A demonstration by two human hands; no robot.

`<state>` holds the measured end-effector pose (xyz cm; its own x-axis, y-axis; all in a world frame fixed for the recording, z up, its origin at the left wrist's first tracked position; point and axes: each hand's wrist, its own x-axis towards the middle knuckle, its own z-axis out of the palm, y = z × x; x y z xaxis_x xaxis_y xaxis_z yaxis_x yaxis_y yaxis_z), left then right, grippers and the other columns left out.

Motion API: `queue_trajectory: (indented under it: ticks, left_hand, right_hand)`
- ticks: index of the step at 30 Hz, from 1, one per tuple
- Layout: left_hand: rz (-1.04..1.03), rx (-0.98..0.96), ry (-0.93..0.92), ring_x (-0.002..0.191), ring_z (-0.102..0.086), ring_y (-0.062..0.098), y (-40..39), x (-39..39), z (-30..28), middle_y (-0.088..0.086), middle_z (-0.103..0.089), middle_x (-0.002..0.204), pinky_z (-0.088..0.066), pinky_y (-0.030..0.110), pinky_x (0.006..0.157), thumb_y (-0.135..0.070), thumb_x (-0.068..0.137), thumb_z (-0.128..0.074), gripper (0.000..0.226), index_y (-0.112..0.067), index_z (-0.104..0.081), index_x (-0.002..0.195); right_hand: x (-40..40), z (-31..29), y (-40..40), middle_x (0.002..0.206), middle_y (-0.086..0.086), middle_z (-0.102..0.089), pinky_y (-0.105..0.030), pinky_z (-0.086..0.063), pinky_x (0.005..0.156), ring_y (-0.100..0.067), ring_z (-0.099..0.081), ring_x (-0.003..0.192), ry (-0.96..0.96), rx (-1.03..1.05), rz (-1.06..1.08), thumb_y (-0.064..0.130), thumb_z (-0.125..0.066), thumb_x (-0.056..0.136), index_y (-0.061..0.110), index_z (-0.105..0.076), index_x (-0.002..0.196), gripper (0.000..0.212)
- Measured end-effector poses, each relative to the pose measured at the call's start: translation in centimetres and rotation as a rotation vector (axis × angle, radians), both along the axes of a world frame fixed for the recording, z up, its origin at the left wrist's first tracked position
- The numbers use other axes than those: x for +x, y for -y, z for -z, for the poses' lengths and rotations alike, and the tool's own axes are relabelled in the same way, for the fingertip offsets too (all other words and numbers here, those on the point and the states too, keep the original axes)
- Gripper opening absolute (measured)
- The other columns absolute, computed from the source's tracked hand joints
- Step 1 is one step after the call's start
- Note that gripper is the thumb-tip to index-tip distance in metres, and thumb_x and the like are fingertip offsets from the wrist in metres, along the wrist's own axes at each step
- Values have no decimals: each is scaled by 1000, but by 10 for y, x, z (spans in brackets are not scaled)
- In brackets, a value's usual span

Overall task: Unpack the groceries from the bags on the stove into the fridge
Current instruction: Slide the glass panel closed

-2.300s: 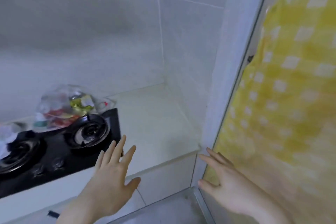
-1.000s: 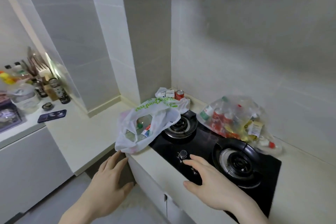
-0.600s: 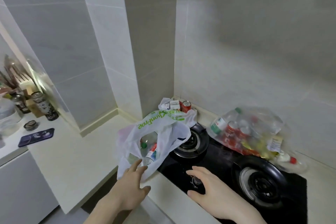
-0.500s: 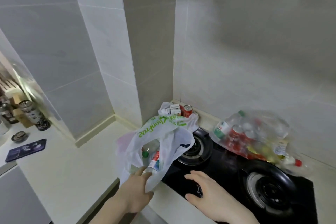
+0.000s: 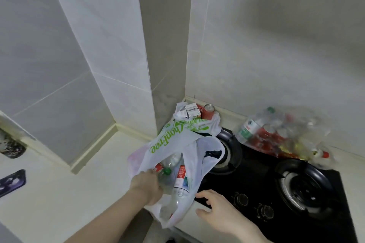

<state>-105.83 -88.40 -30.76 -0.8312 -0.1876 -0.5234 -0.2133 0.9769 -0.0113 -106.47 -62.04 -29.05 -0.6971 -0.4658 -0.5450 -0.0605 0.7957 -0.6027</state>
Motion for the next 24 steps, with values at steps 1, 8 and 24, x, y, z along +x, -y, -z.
queue_trajectory:
  ticks: [1, 8, 24]
  left_hand:
    - [-35, -7, -45, 124, -58, 26, 9, -1, -1, 2, -58, 136, -48, 36, 97, -45, 95, -44, 49, -20, -52, 136]
    - [-190, -46, -203, 111, -62, 24, 39, -9, -21, 0, -67, 116, -49, 33, 79, -55, 87, -56, 48, -22, -56, 123]
    - [-91, 436, -73, 132, -45, 28, 7, -53, -15, 9, -55, 132, -43, 28, 100, -23, 85, -51, 41, -10, -62, 122]
  right_hand:
    - [0, 4, 1, 141, 21, -47, -19, -39, 108, -3, -48, 130, 6, 0, 7, 42, -62, 95, 36, -52, 145, 51]
    - [2, 17, 15, 129, 22, -56, -20, -52, 96, -4, -65, 100, 12, -53, 80, 38, -62, 94, 45, -59, 128, 34]
    - [9, 43, 58, 137, 6, -52, -8, -31, 95, -9, -51, 133, 84, -13, 109, 26, -65, 92, 25, -53, 145, 55]
